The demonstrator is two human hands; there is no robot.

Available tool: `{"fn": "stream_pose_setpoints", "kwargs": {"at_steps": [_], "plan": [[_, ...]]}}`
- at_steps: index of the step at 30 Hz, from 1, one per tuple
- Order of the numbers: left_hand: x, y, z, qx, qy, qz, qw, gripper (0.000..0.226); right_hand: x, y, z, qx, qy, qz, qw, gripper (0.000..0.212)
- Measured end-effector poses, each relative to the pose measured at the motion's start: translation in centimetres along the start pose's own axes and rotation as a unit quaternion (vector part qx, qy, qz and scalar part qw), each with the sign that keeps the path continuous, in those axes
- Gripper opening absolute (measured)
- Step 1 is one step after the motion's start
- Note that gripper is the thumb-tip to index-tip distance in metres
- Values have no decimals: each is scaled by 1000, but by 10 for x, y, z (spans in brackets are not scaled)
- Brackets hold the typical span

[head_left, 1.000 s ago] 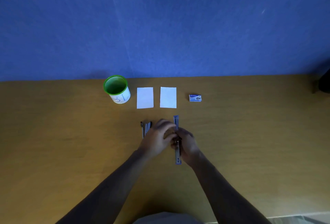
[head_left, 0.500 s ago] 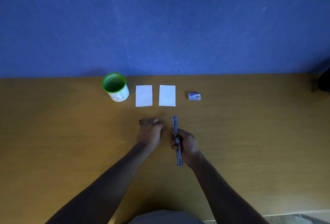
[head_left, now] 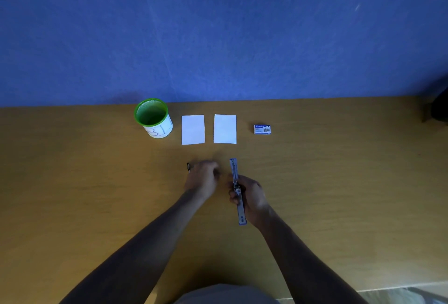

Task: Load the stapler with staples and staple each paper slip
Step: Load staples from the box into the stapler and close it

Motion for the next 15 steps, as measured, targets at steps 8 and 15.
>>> {"fn": "stream_pose_setpoints", "kwargs": {"at_steps": [8, 15], "plan": [[23, -2, -19, -16, -169, -50, 984, 10, -2, 2, -3, -3, -2, 4, 1000, 18], [23, -7, -33, -73, -135, -29, 988, 9, -7, -2, -2, 14, -17, 20, 1000, 20]]}}
Point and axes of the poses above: each hand's wrist, its own y-axis towards the middle knuckle, its own x-axis out of the back of the hand, z = x × y, the point moved 2 cm from there along y, towards the middle knuckle, and after that the axes turned 2 degrees about -x, right-handed, at the moved point
